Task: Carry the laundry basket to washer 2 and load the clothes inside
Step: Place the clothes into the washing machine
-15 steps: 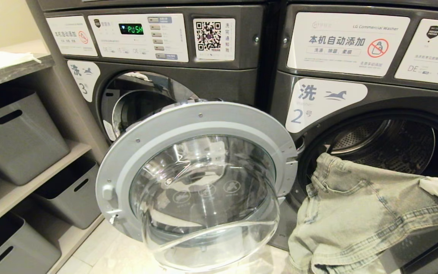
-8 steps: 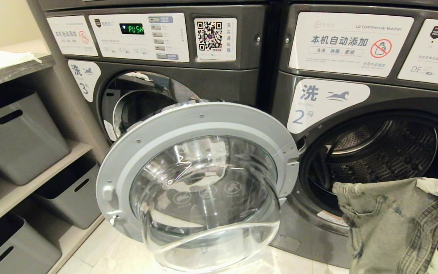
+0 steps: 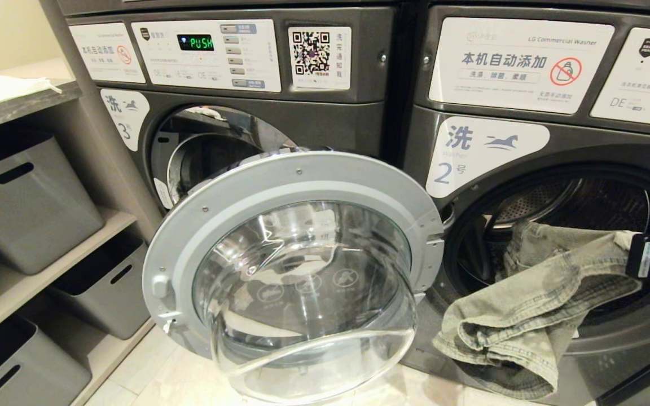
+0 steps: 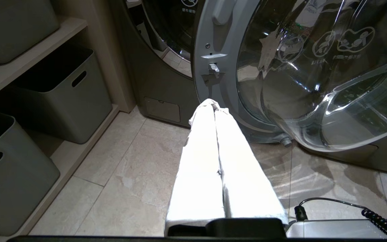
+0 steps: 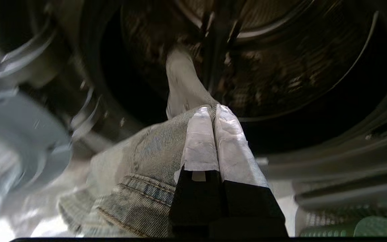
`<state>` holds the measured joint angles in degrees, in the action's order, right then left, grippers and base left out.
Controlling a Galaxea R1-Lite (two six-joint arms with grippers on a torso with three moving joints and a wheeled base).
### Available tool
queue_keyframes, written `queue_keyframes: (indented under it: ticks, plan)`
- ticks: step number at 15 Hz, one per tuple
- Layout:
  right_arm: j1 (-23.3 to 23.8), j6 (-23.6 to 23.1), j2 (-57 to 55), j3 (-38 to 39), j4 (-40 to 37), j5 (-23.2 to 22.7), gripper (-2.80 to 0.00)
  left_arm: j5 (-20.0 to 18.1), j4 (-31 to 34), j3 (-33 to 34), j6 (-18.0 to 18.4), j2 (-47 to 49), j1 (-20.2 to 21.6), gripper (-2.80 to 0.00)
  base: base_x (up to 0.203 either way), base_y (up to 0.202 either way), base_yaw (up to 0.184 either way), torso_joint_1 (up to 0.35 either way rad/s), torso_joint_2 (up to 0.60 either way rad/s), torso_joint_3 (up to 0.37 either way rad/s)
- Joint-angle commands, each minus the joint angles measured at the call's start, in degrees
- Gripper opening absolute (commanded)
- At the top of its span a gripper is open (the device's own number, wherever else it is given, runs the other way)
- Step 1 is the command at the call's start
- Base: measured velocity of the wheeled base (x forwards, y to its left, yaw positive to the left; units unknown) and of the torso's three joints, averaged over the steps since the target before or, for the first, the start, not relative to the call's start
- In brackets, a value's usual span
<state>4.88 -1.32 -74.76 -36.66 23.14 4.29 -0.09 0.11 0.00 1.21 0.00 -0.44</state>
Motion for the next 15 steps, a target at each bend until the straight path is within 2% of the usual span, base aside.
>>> queue_keyframes:
  ticks: [1,5,12,15]
  plan:
    - [0.0,0.0,-5.8,0.6,6.1,1.2,-2.80,0.0,0.1,0.0,0.0,0.1,0.0,-2.80,0.000,0.000,0.000,0.000,0.00,0.000]
    - [0.0,0.2,-9.3,0.1,7.2,1.3,-2.80,0.1,0.1,0.0,-0.1,0.1,0.0,-2.80,0.000,0.000,0.000,0.000,0.00,0.000]
    - [0.1,1.2,-14.3,0.2,16.4,1.5,-2.80,0.1,0.1,0.0,-0.2,0.1,0.0,-2.80,0.000,0.000,0.000,0.000,0.00,0.000]
    - [0.1,2.2,-18.7,1.2,23.9,3.6,-2.80,0.0,0.0,0.0,-0.1,0.1,0.0,-2.80,0.000,0.000,0.000,0.000,0.00,0.000]
